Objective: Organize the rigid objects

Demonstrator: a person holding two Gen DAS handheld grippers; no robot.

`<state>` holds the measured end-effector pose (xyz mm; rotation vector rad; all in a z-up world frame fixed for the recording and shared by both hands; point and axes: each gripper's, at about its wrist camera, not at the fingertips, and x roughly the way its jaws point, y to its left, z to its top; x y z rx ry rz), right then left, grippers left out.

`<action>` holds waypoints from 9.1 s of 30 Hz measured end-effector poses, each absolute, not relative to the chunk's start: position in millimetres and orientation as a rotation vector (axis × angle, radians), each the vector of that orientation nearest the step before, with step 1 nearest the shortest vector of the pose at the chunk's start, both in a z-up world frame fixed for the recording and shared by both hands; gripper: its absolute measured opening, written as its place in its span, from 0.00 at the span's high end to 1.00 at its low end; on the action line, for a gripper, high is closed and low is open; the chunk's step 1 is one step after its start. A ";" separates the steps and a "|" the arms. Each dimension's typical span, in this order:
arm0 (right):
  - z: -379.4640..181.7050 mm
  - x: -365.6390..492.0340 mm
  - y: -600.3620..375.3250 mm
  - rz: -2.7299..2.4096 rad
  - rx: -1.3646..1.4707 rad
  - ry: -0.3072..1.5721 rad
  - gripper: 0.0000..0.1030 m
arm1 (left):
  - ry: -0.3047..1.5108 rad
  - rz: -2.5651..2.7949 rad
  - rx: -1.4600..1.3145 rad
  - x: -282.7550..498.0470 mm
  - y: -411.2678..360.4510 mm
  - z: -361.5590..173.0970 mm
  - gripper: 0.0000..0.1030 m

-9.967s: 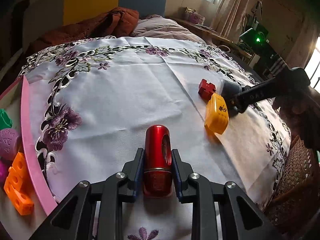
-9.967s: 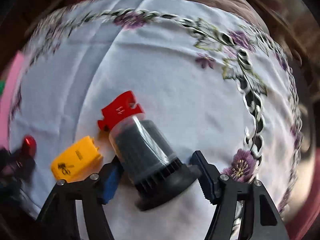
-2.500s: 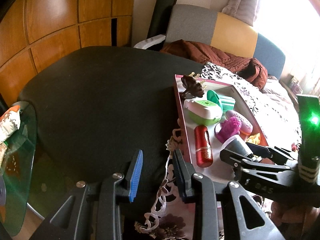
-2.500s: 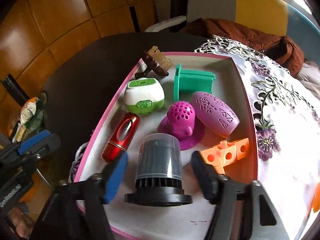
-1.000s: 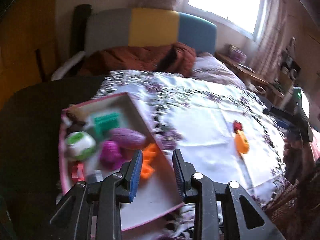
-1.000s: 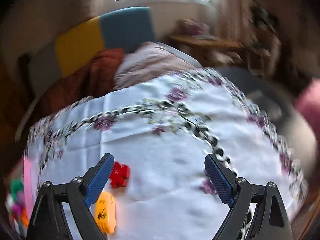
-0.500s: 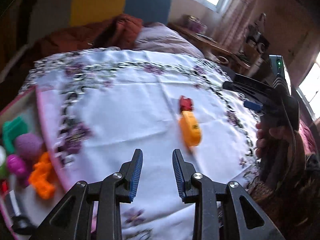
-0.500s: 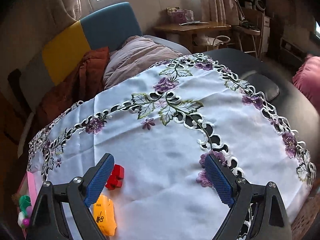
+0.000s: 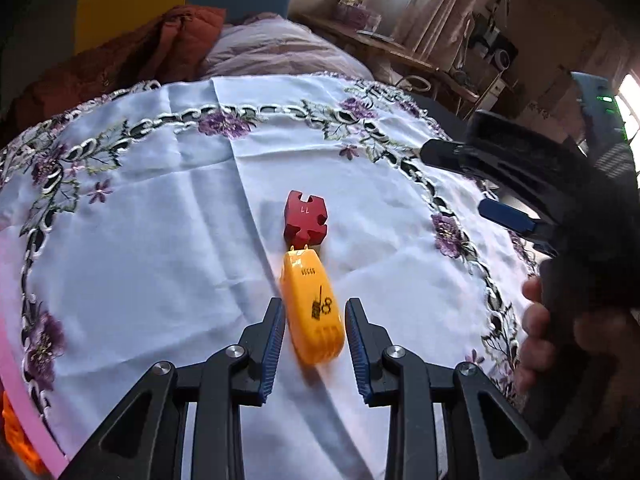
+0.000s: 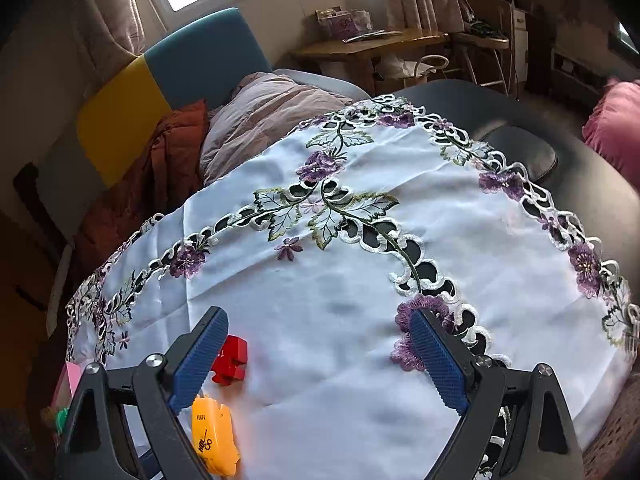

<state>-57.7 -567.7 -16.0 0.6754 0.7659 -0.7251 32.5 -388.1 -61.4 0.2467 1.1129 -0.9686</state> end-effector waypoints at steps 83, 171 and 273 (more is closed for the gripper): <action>-79.4 53.7 -499.0 -0.468 0.283 1.112 0.67 | 0.964 -0.786 0.183 17.1 -290.7 -66.3 0.75; -76.1 54.0 -489.8 -0.447 0.201 1.134 0.69 | 1.113 -0.475 -0.122 49.6 -91.5 -61.1 0.70; 14.1 -0.6 -183.9 0.023 -0.012 0.748 0.07 | 0.709 0.040 -0.065 -9.9 -7.8 14.7 0.27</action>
